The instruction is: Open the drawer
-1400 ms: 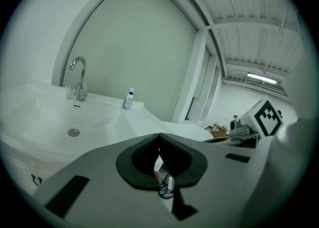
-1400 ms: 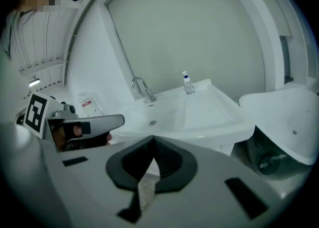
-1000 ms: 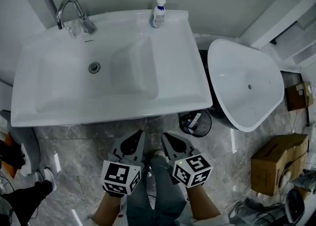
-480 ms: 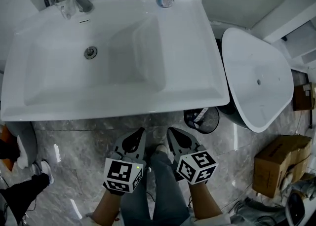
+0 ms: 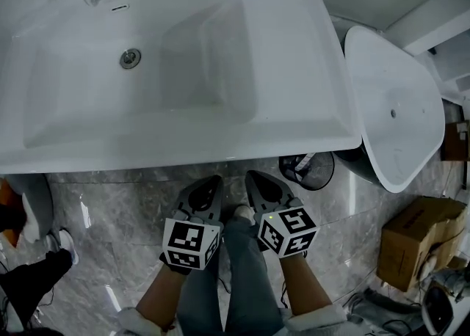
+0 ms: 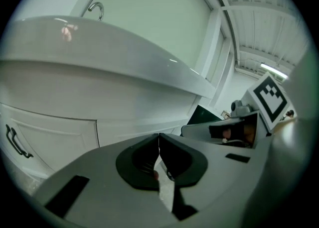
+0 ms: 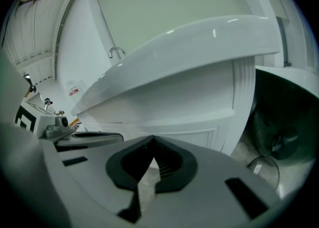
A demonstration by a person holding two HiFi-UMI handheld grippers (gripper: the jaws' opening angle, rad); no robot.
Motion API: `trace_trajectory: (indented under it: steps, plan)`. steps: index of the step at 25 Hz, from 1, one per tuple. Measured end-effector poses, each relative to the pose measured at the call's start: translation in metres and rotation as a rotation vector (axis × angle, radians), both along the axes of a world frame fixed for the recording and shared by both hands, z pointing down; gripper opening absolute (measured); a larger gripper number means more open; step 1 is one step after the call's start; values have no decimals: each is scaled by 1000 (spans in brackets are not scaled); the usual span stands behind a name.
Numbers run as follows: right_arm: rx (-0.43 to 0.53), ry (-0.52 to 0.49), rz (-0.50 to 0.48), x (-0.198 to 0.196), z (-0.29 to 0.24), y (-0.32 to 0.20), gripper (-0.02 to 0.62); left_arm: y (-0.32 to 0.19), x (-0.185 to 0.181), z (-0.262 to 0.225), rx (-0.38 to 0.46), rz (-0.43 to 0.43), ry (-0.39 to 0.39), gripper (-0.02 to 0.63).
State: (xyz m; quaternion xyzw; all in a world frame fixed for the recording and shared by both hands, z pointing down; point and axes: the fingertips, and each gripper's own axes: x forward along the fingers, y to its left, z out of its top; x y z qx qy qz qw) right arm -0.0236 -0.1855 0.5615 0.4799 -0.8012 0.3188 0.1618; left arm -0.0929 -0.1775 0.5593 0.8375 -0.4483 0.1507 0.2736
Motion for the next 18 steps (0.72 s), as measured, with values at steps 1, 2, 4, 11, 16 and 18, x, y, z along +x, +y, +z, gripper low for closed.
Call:
trace_trajectory:
  steps: [1, 2, 4, 11, 16, 18]
  plan:
    - [1, 7, -7, -1, 6, 0, 9, -3, 1, 3, 6, 1, 0, 17]
    - [3, 12, -13, -1, 12, -1, 9, -5, 2, 7, 12, 4, 0, 17]
    - [6, 21, -23, -1, 22, -2, 9, -10, 5, 13, 22, 15, 0, 17]
    - [50, 42, -46, 1, 46, -15, 9, -24, 13, 32, 44, 36, 4, 18]
    - [89, 46, -74, 1, 55, -23, 9, -27, 20, 46, 49, 59, -1, 18]
    - [101, 49, -104, -1, 59, -25, 11, -29, 21, 53, 50, 76, -16, 18]
